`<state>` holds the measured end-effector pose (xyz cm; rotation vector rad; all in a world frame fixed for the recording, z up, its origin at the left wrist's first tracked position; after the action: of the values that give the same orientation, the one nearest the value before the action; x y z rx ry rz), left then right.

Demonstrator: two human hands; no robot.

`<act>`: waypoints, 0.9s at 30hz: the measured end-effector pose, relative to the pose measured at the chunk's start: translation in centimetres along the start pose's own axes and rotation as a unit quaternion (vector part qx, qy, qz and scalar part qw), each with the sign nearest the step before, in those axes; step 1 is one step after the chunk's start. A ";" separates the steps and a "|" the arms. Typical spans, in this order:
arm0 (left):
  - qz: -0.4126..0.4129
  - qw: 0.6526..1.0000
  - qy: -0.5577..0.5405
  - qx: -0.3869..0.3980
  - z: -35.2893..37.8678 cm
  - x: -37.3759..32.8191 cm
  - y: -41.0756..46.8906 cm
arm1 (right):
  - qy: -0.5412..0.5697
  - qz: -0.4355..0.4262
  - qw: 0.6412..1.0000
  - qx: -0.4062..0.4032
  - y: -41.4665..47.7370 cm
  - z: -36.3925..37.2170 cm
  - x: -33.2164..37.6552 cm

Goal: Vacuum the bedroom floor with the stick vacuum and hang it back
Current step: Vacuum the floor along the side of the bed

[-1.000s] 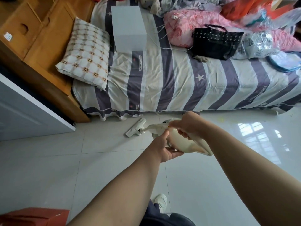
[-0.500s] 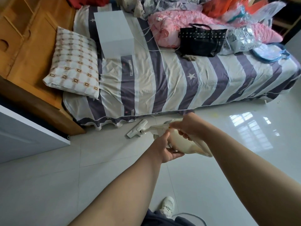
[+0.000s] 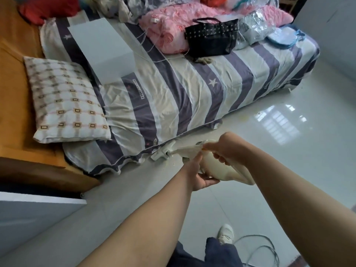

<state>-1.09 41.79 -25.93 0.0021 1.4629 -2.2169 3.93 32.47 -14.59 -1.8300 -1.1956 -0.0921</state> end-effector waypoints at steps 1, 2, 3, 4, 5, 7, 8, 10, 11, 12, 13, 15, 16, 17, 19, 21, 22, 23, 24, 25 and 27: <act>-0.007 1.000 0.013 0.004 -0.5 -0.2 0.0 | 0.009 0.008 1.000 -0.003 -0.3 0.4 0.2; -0.012 1.000 0.022 0.006 -0.9 -0.3 -0.1 | 0.015 0.013 1.000 -0.005 -0.5 0.7 0.3; -0.015 0.999 0.033 0.010 -1.3 -0.4 -0.1 | 0.022 0.020 1.000 -0.008 -0.7 1.0 0.4; -0.017 0.999 0.042 0.014 -1.6 -0.6 -0.3 | 0.029 0.027 0.999 -0.012 -0.9 1.3 0.5; -0.017 0.998 0.053 0.020 -1.8 -0.8 -0.4 | 0.036 0.033 0.999 -0.015 -1.1 1.5 0.6; -0.018 0.997 0.070 0.024 -2.0 -1.1 -0.8 | 0.049 0.043 0.998 -0.018 -1.7 1.8 0.9; -0.021 0.996 0.078 0.025 -2.1 -1.2 -1.0 | 0.059 0.047 0.997 -0.021 -2.1 1.9 1.1; -0.028 0.995 0.096 0.026 -2.2 -1.3 -1.5 | 0.088 0.052 0.994 -0.024 -2.7 2.1 1.3; -0.032 0.994 0.103 0.027 -2.3 -1.3 -1.8 | 0.099 0.053 0.993 -0.025 -3.0 2.2 1.4; -0.033 0.993 0.108 0.029 -2.4 -1.3 -2.0 | 0.103 0.054 0.993 -0.024 -3.3 2.3 1.5; -0.034 0.993 0.110 0.031 -2.5 -1.2 -2.2 | 0.104 0.055 0.993 -0.023 -3.5 2.4 1.5; -0.038 0.992 0.114 0.029 -2.7 -0.8 -2.6 | 0.108 0.059 0.992 -0.026 -3.9 2.8 1.2; -0.040 0.992 0.116 0.028 -2.8 -0.5 -2.8 | 0.112 0.061 0.991 -0.027 -4.1 3.0 1.1; -0.043 0.992 0.117 0.026 -2.9 0.0 -3.0 | 0.118 0.065 0.990 -0.029 -4.3 3.3 0.7; -0.042 0.992 0.117 0.025 -3.2 0.7 -3.4 | 0.131 0.070 0.989 -0.027 -4.8 3.8 0.1; -0.043 0.992 0.119 0.025 -3.6 1.5 -3.8 | 0.142 0.070 0.987 -0.026 -5.5 4.5 -0.6; -0.044 0.992 0.119 0.023 -3.8 2.1 -4.1 | 0.149 0.068 0.986 -0.030 -5.9 4.8 -1.0; -0.043 0.992 0.117 0.021 -4.0 2.5 -4.3 | 0.158 0.065 0.985 -0.034 -6.3 4.9 -1.3; -0.043 0.992 0.113 0.019 -4.2 2.9 -4.6 | 0.168 0.062 0.983 -0.039 -6.6 5.1 -1.7; -0.042 0.993 0.107 0.019 -4.3 3.2 -4.7 | 0.179 0.059 0.981 -0.044 -6.9 5.2 -1.9; -0.047 0.994 0.094 0.026 -4.6 3.9 -5.1 | 0.204 0.053 0.976 -0.056 -7.4 5.4 -2.1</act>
<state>-7.69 45.82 -24.48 0.1661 1.5321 -2.3846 -4.92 35.70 -13.95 -1.8539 -0.8173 -0.4615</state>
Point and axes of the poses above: each hand's wrist, its own y-axis towards the middle knuckle, its own z-axis out of the palm, x = y × z, the point moved 7 cm from there along y, towards the middle knuckle, and after that the axes turned 2 degrees about y, right-handed, at the moved point
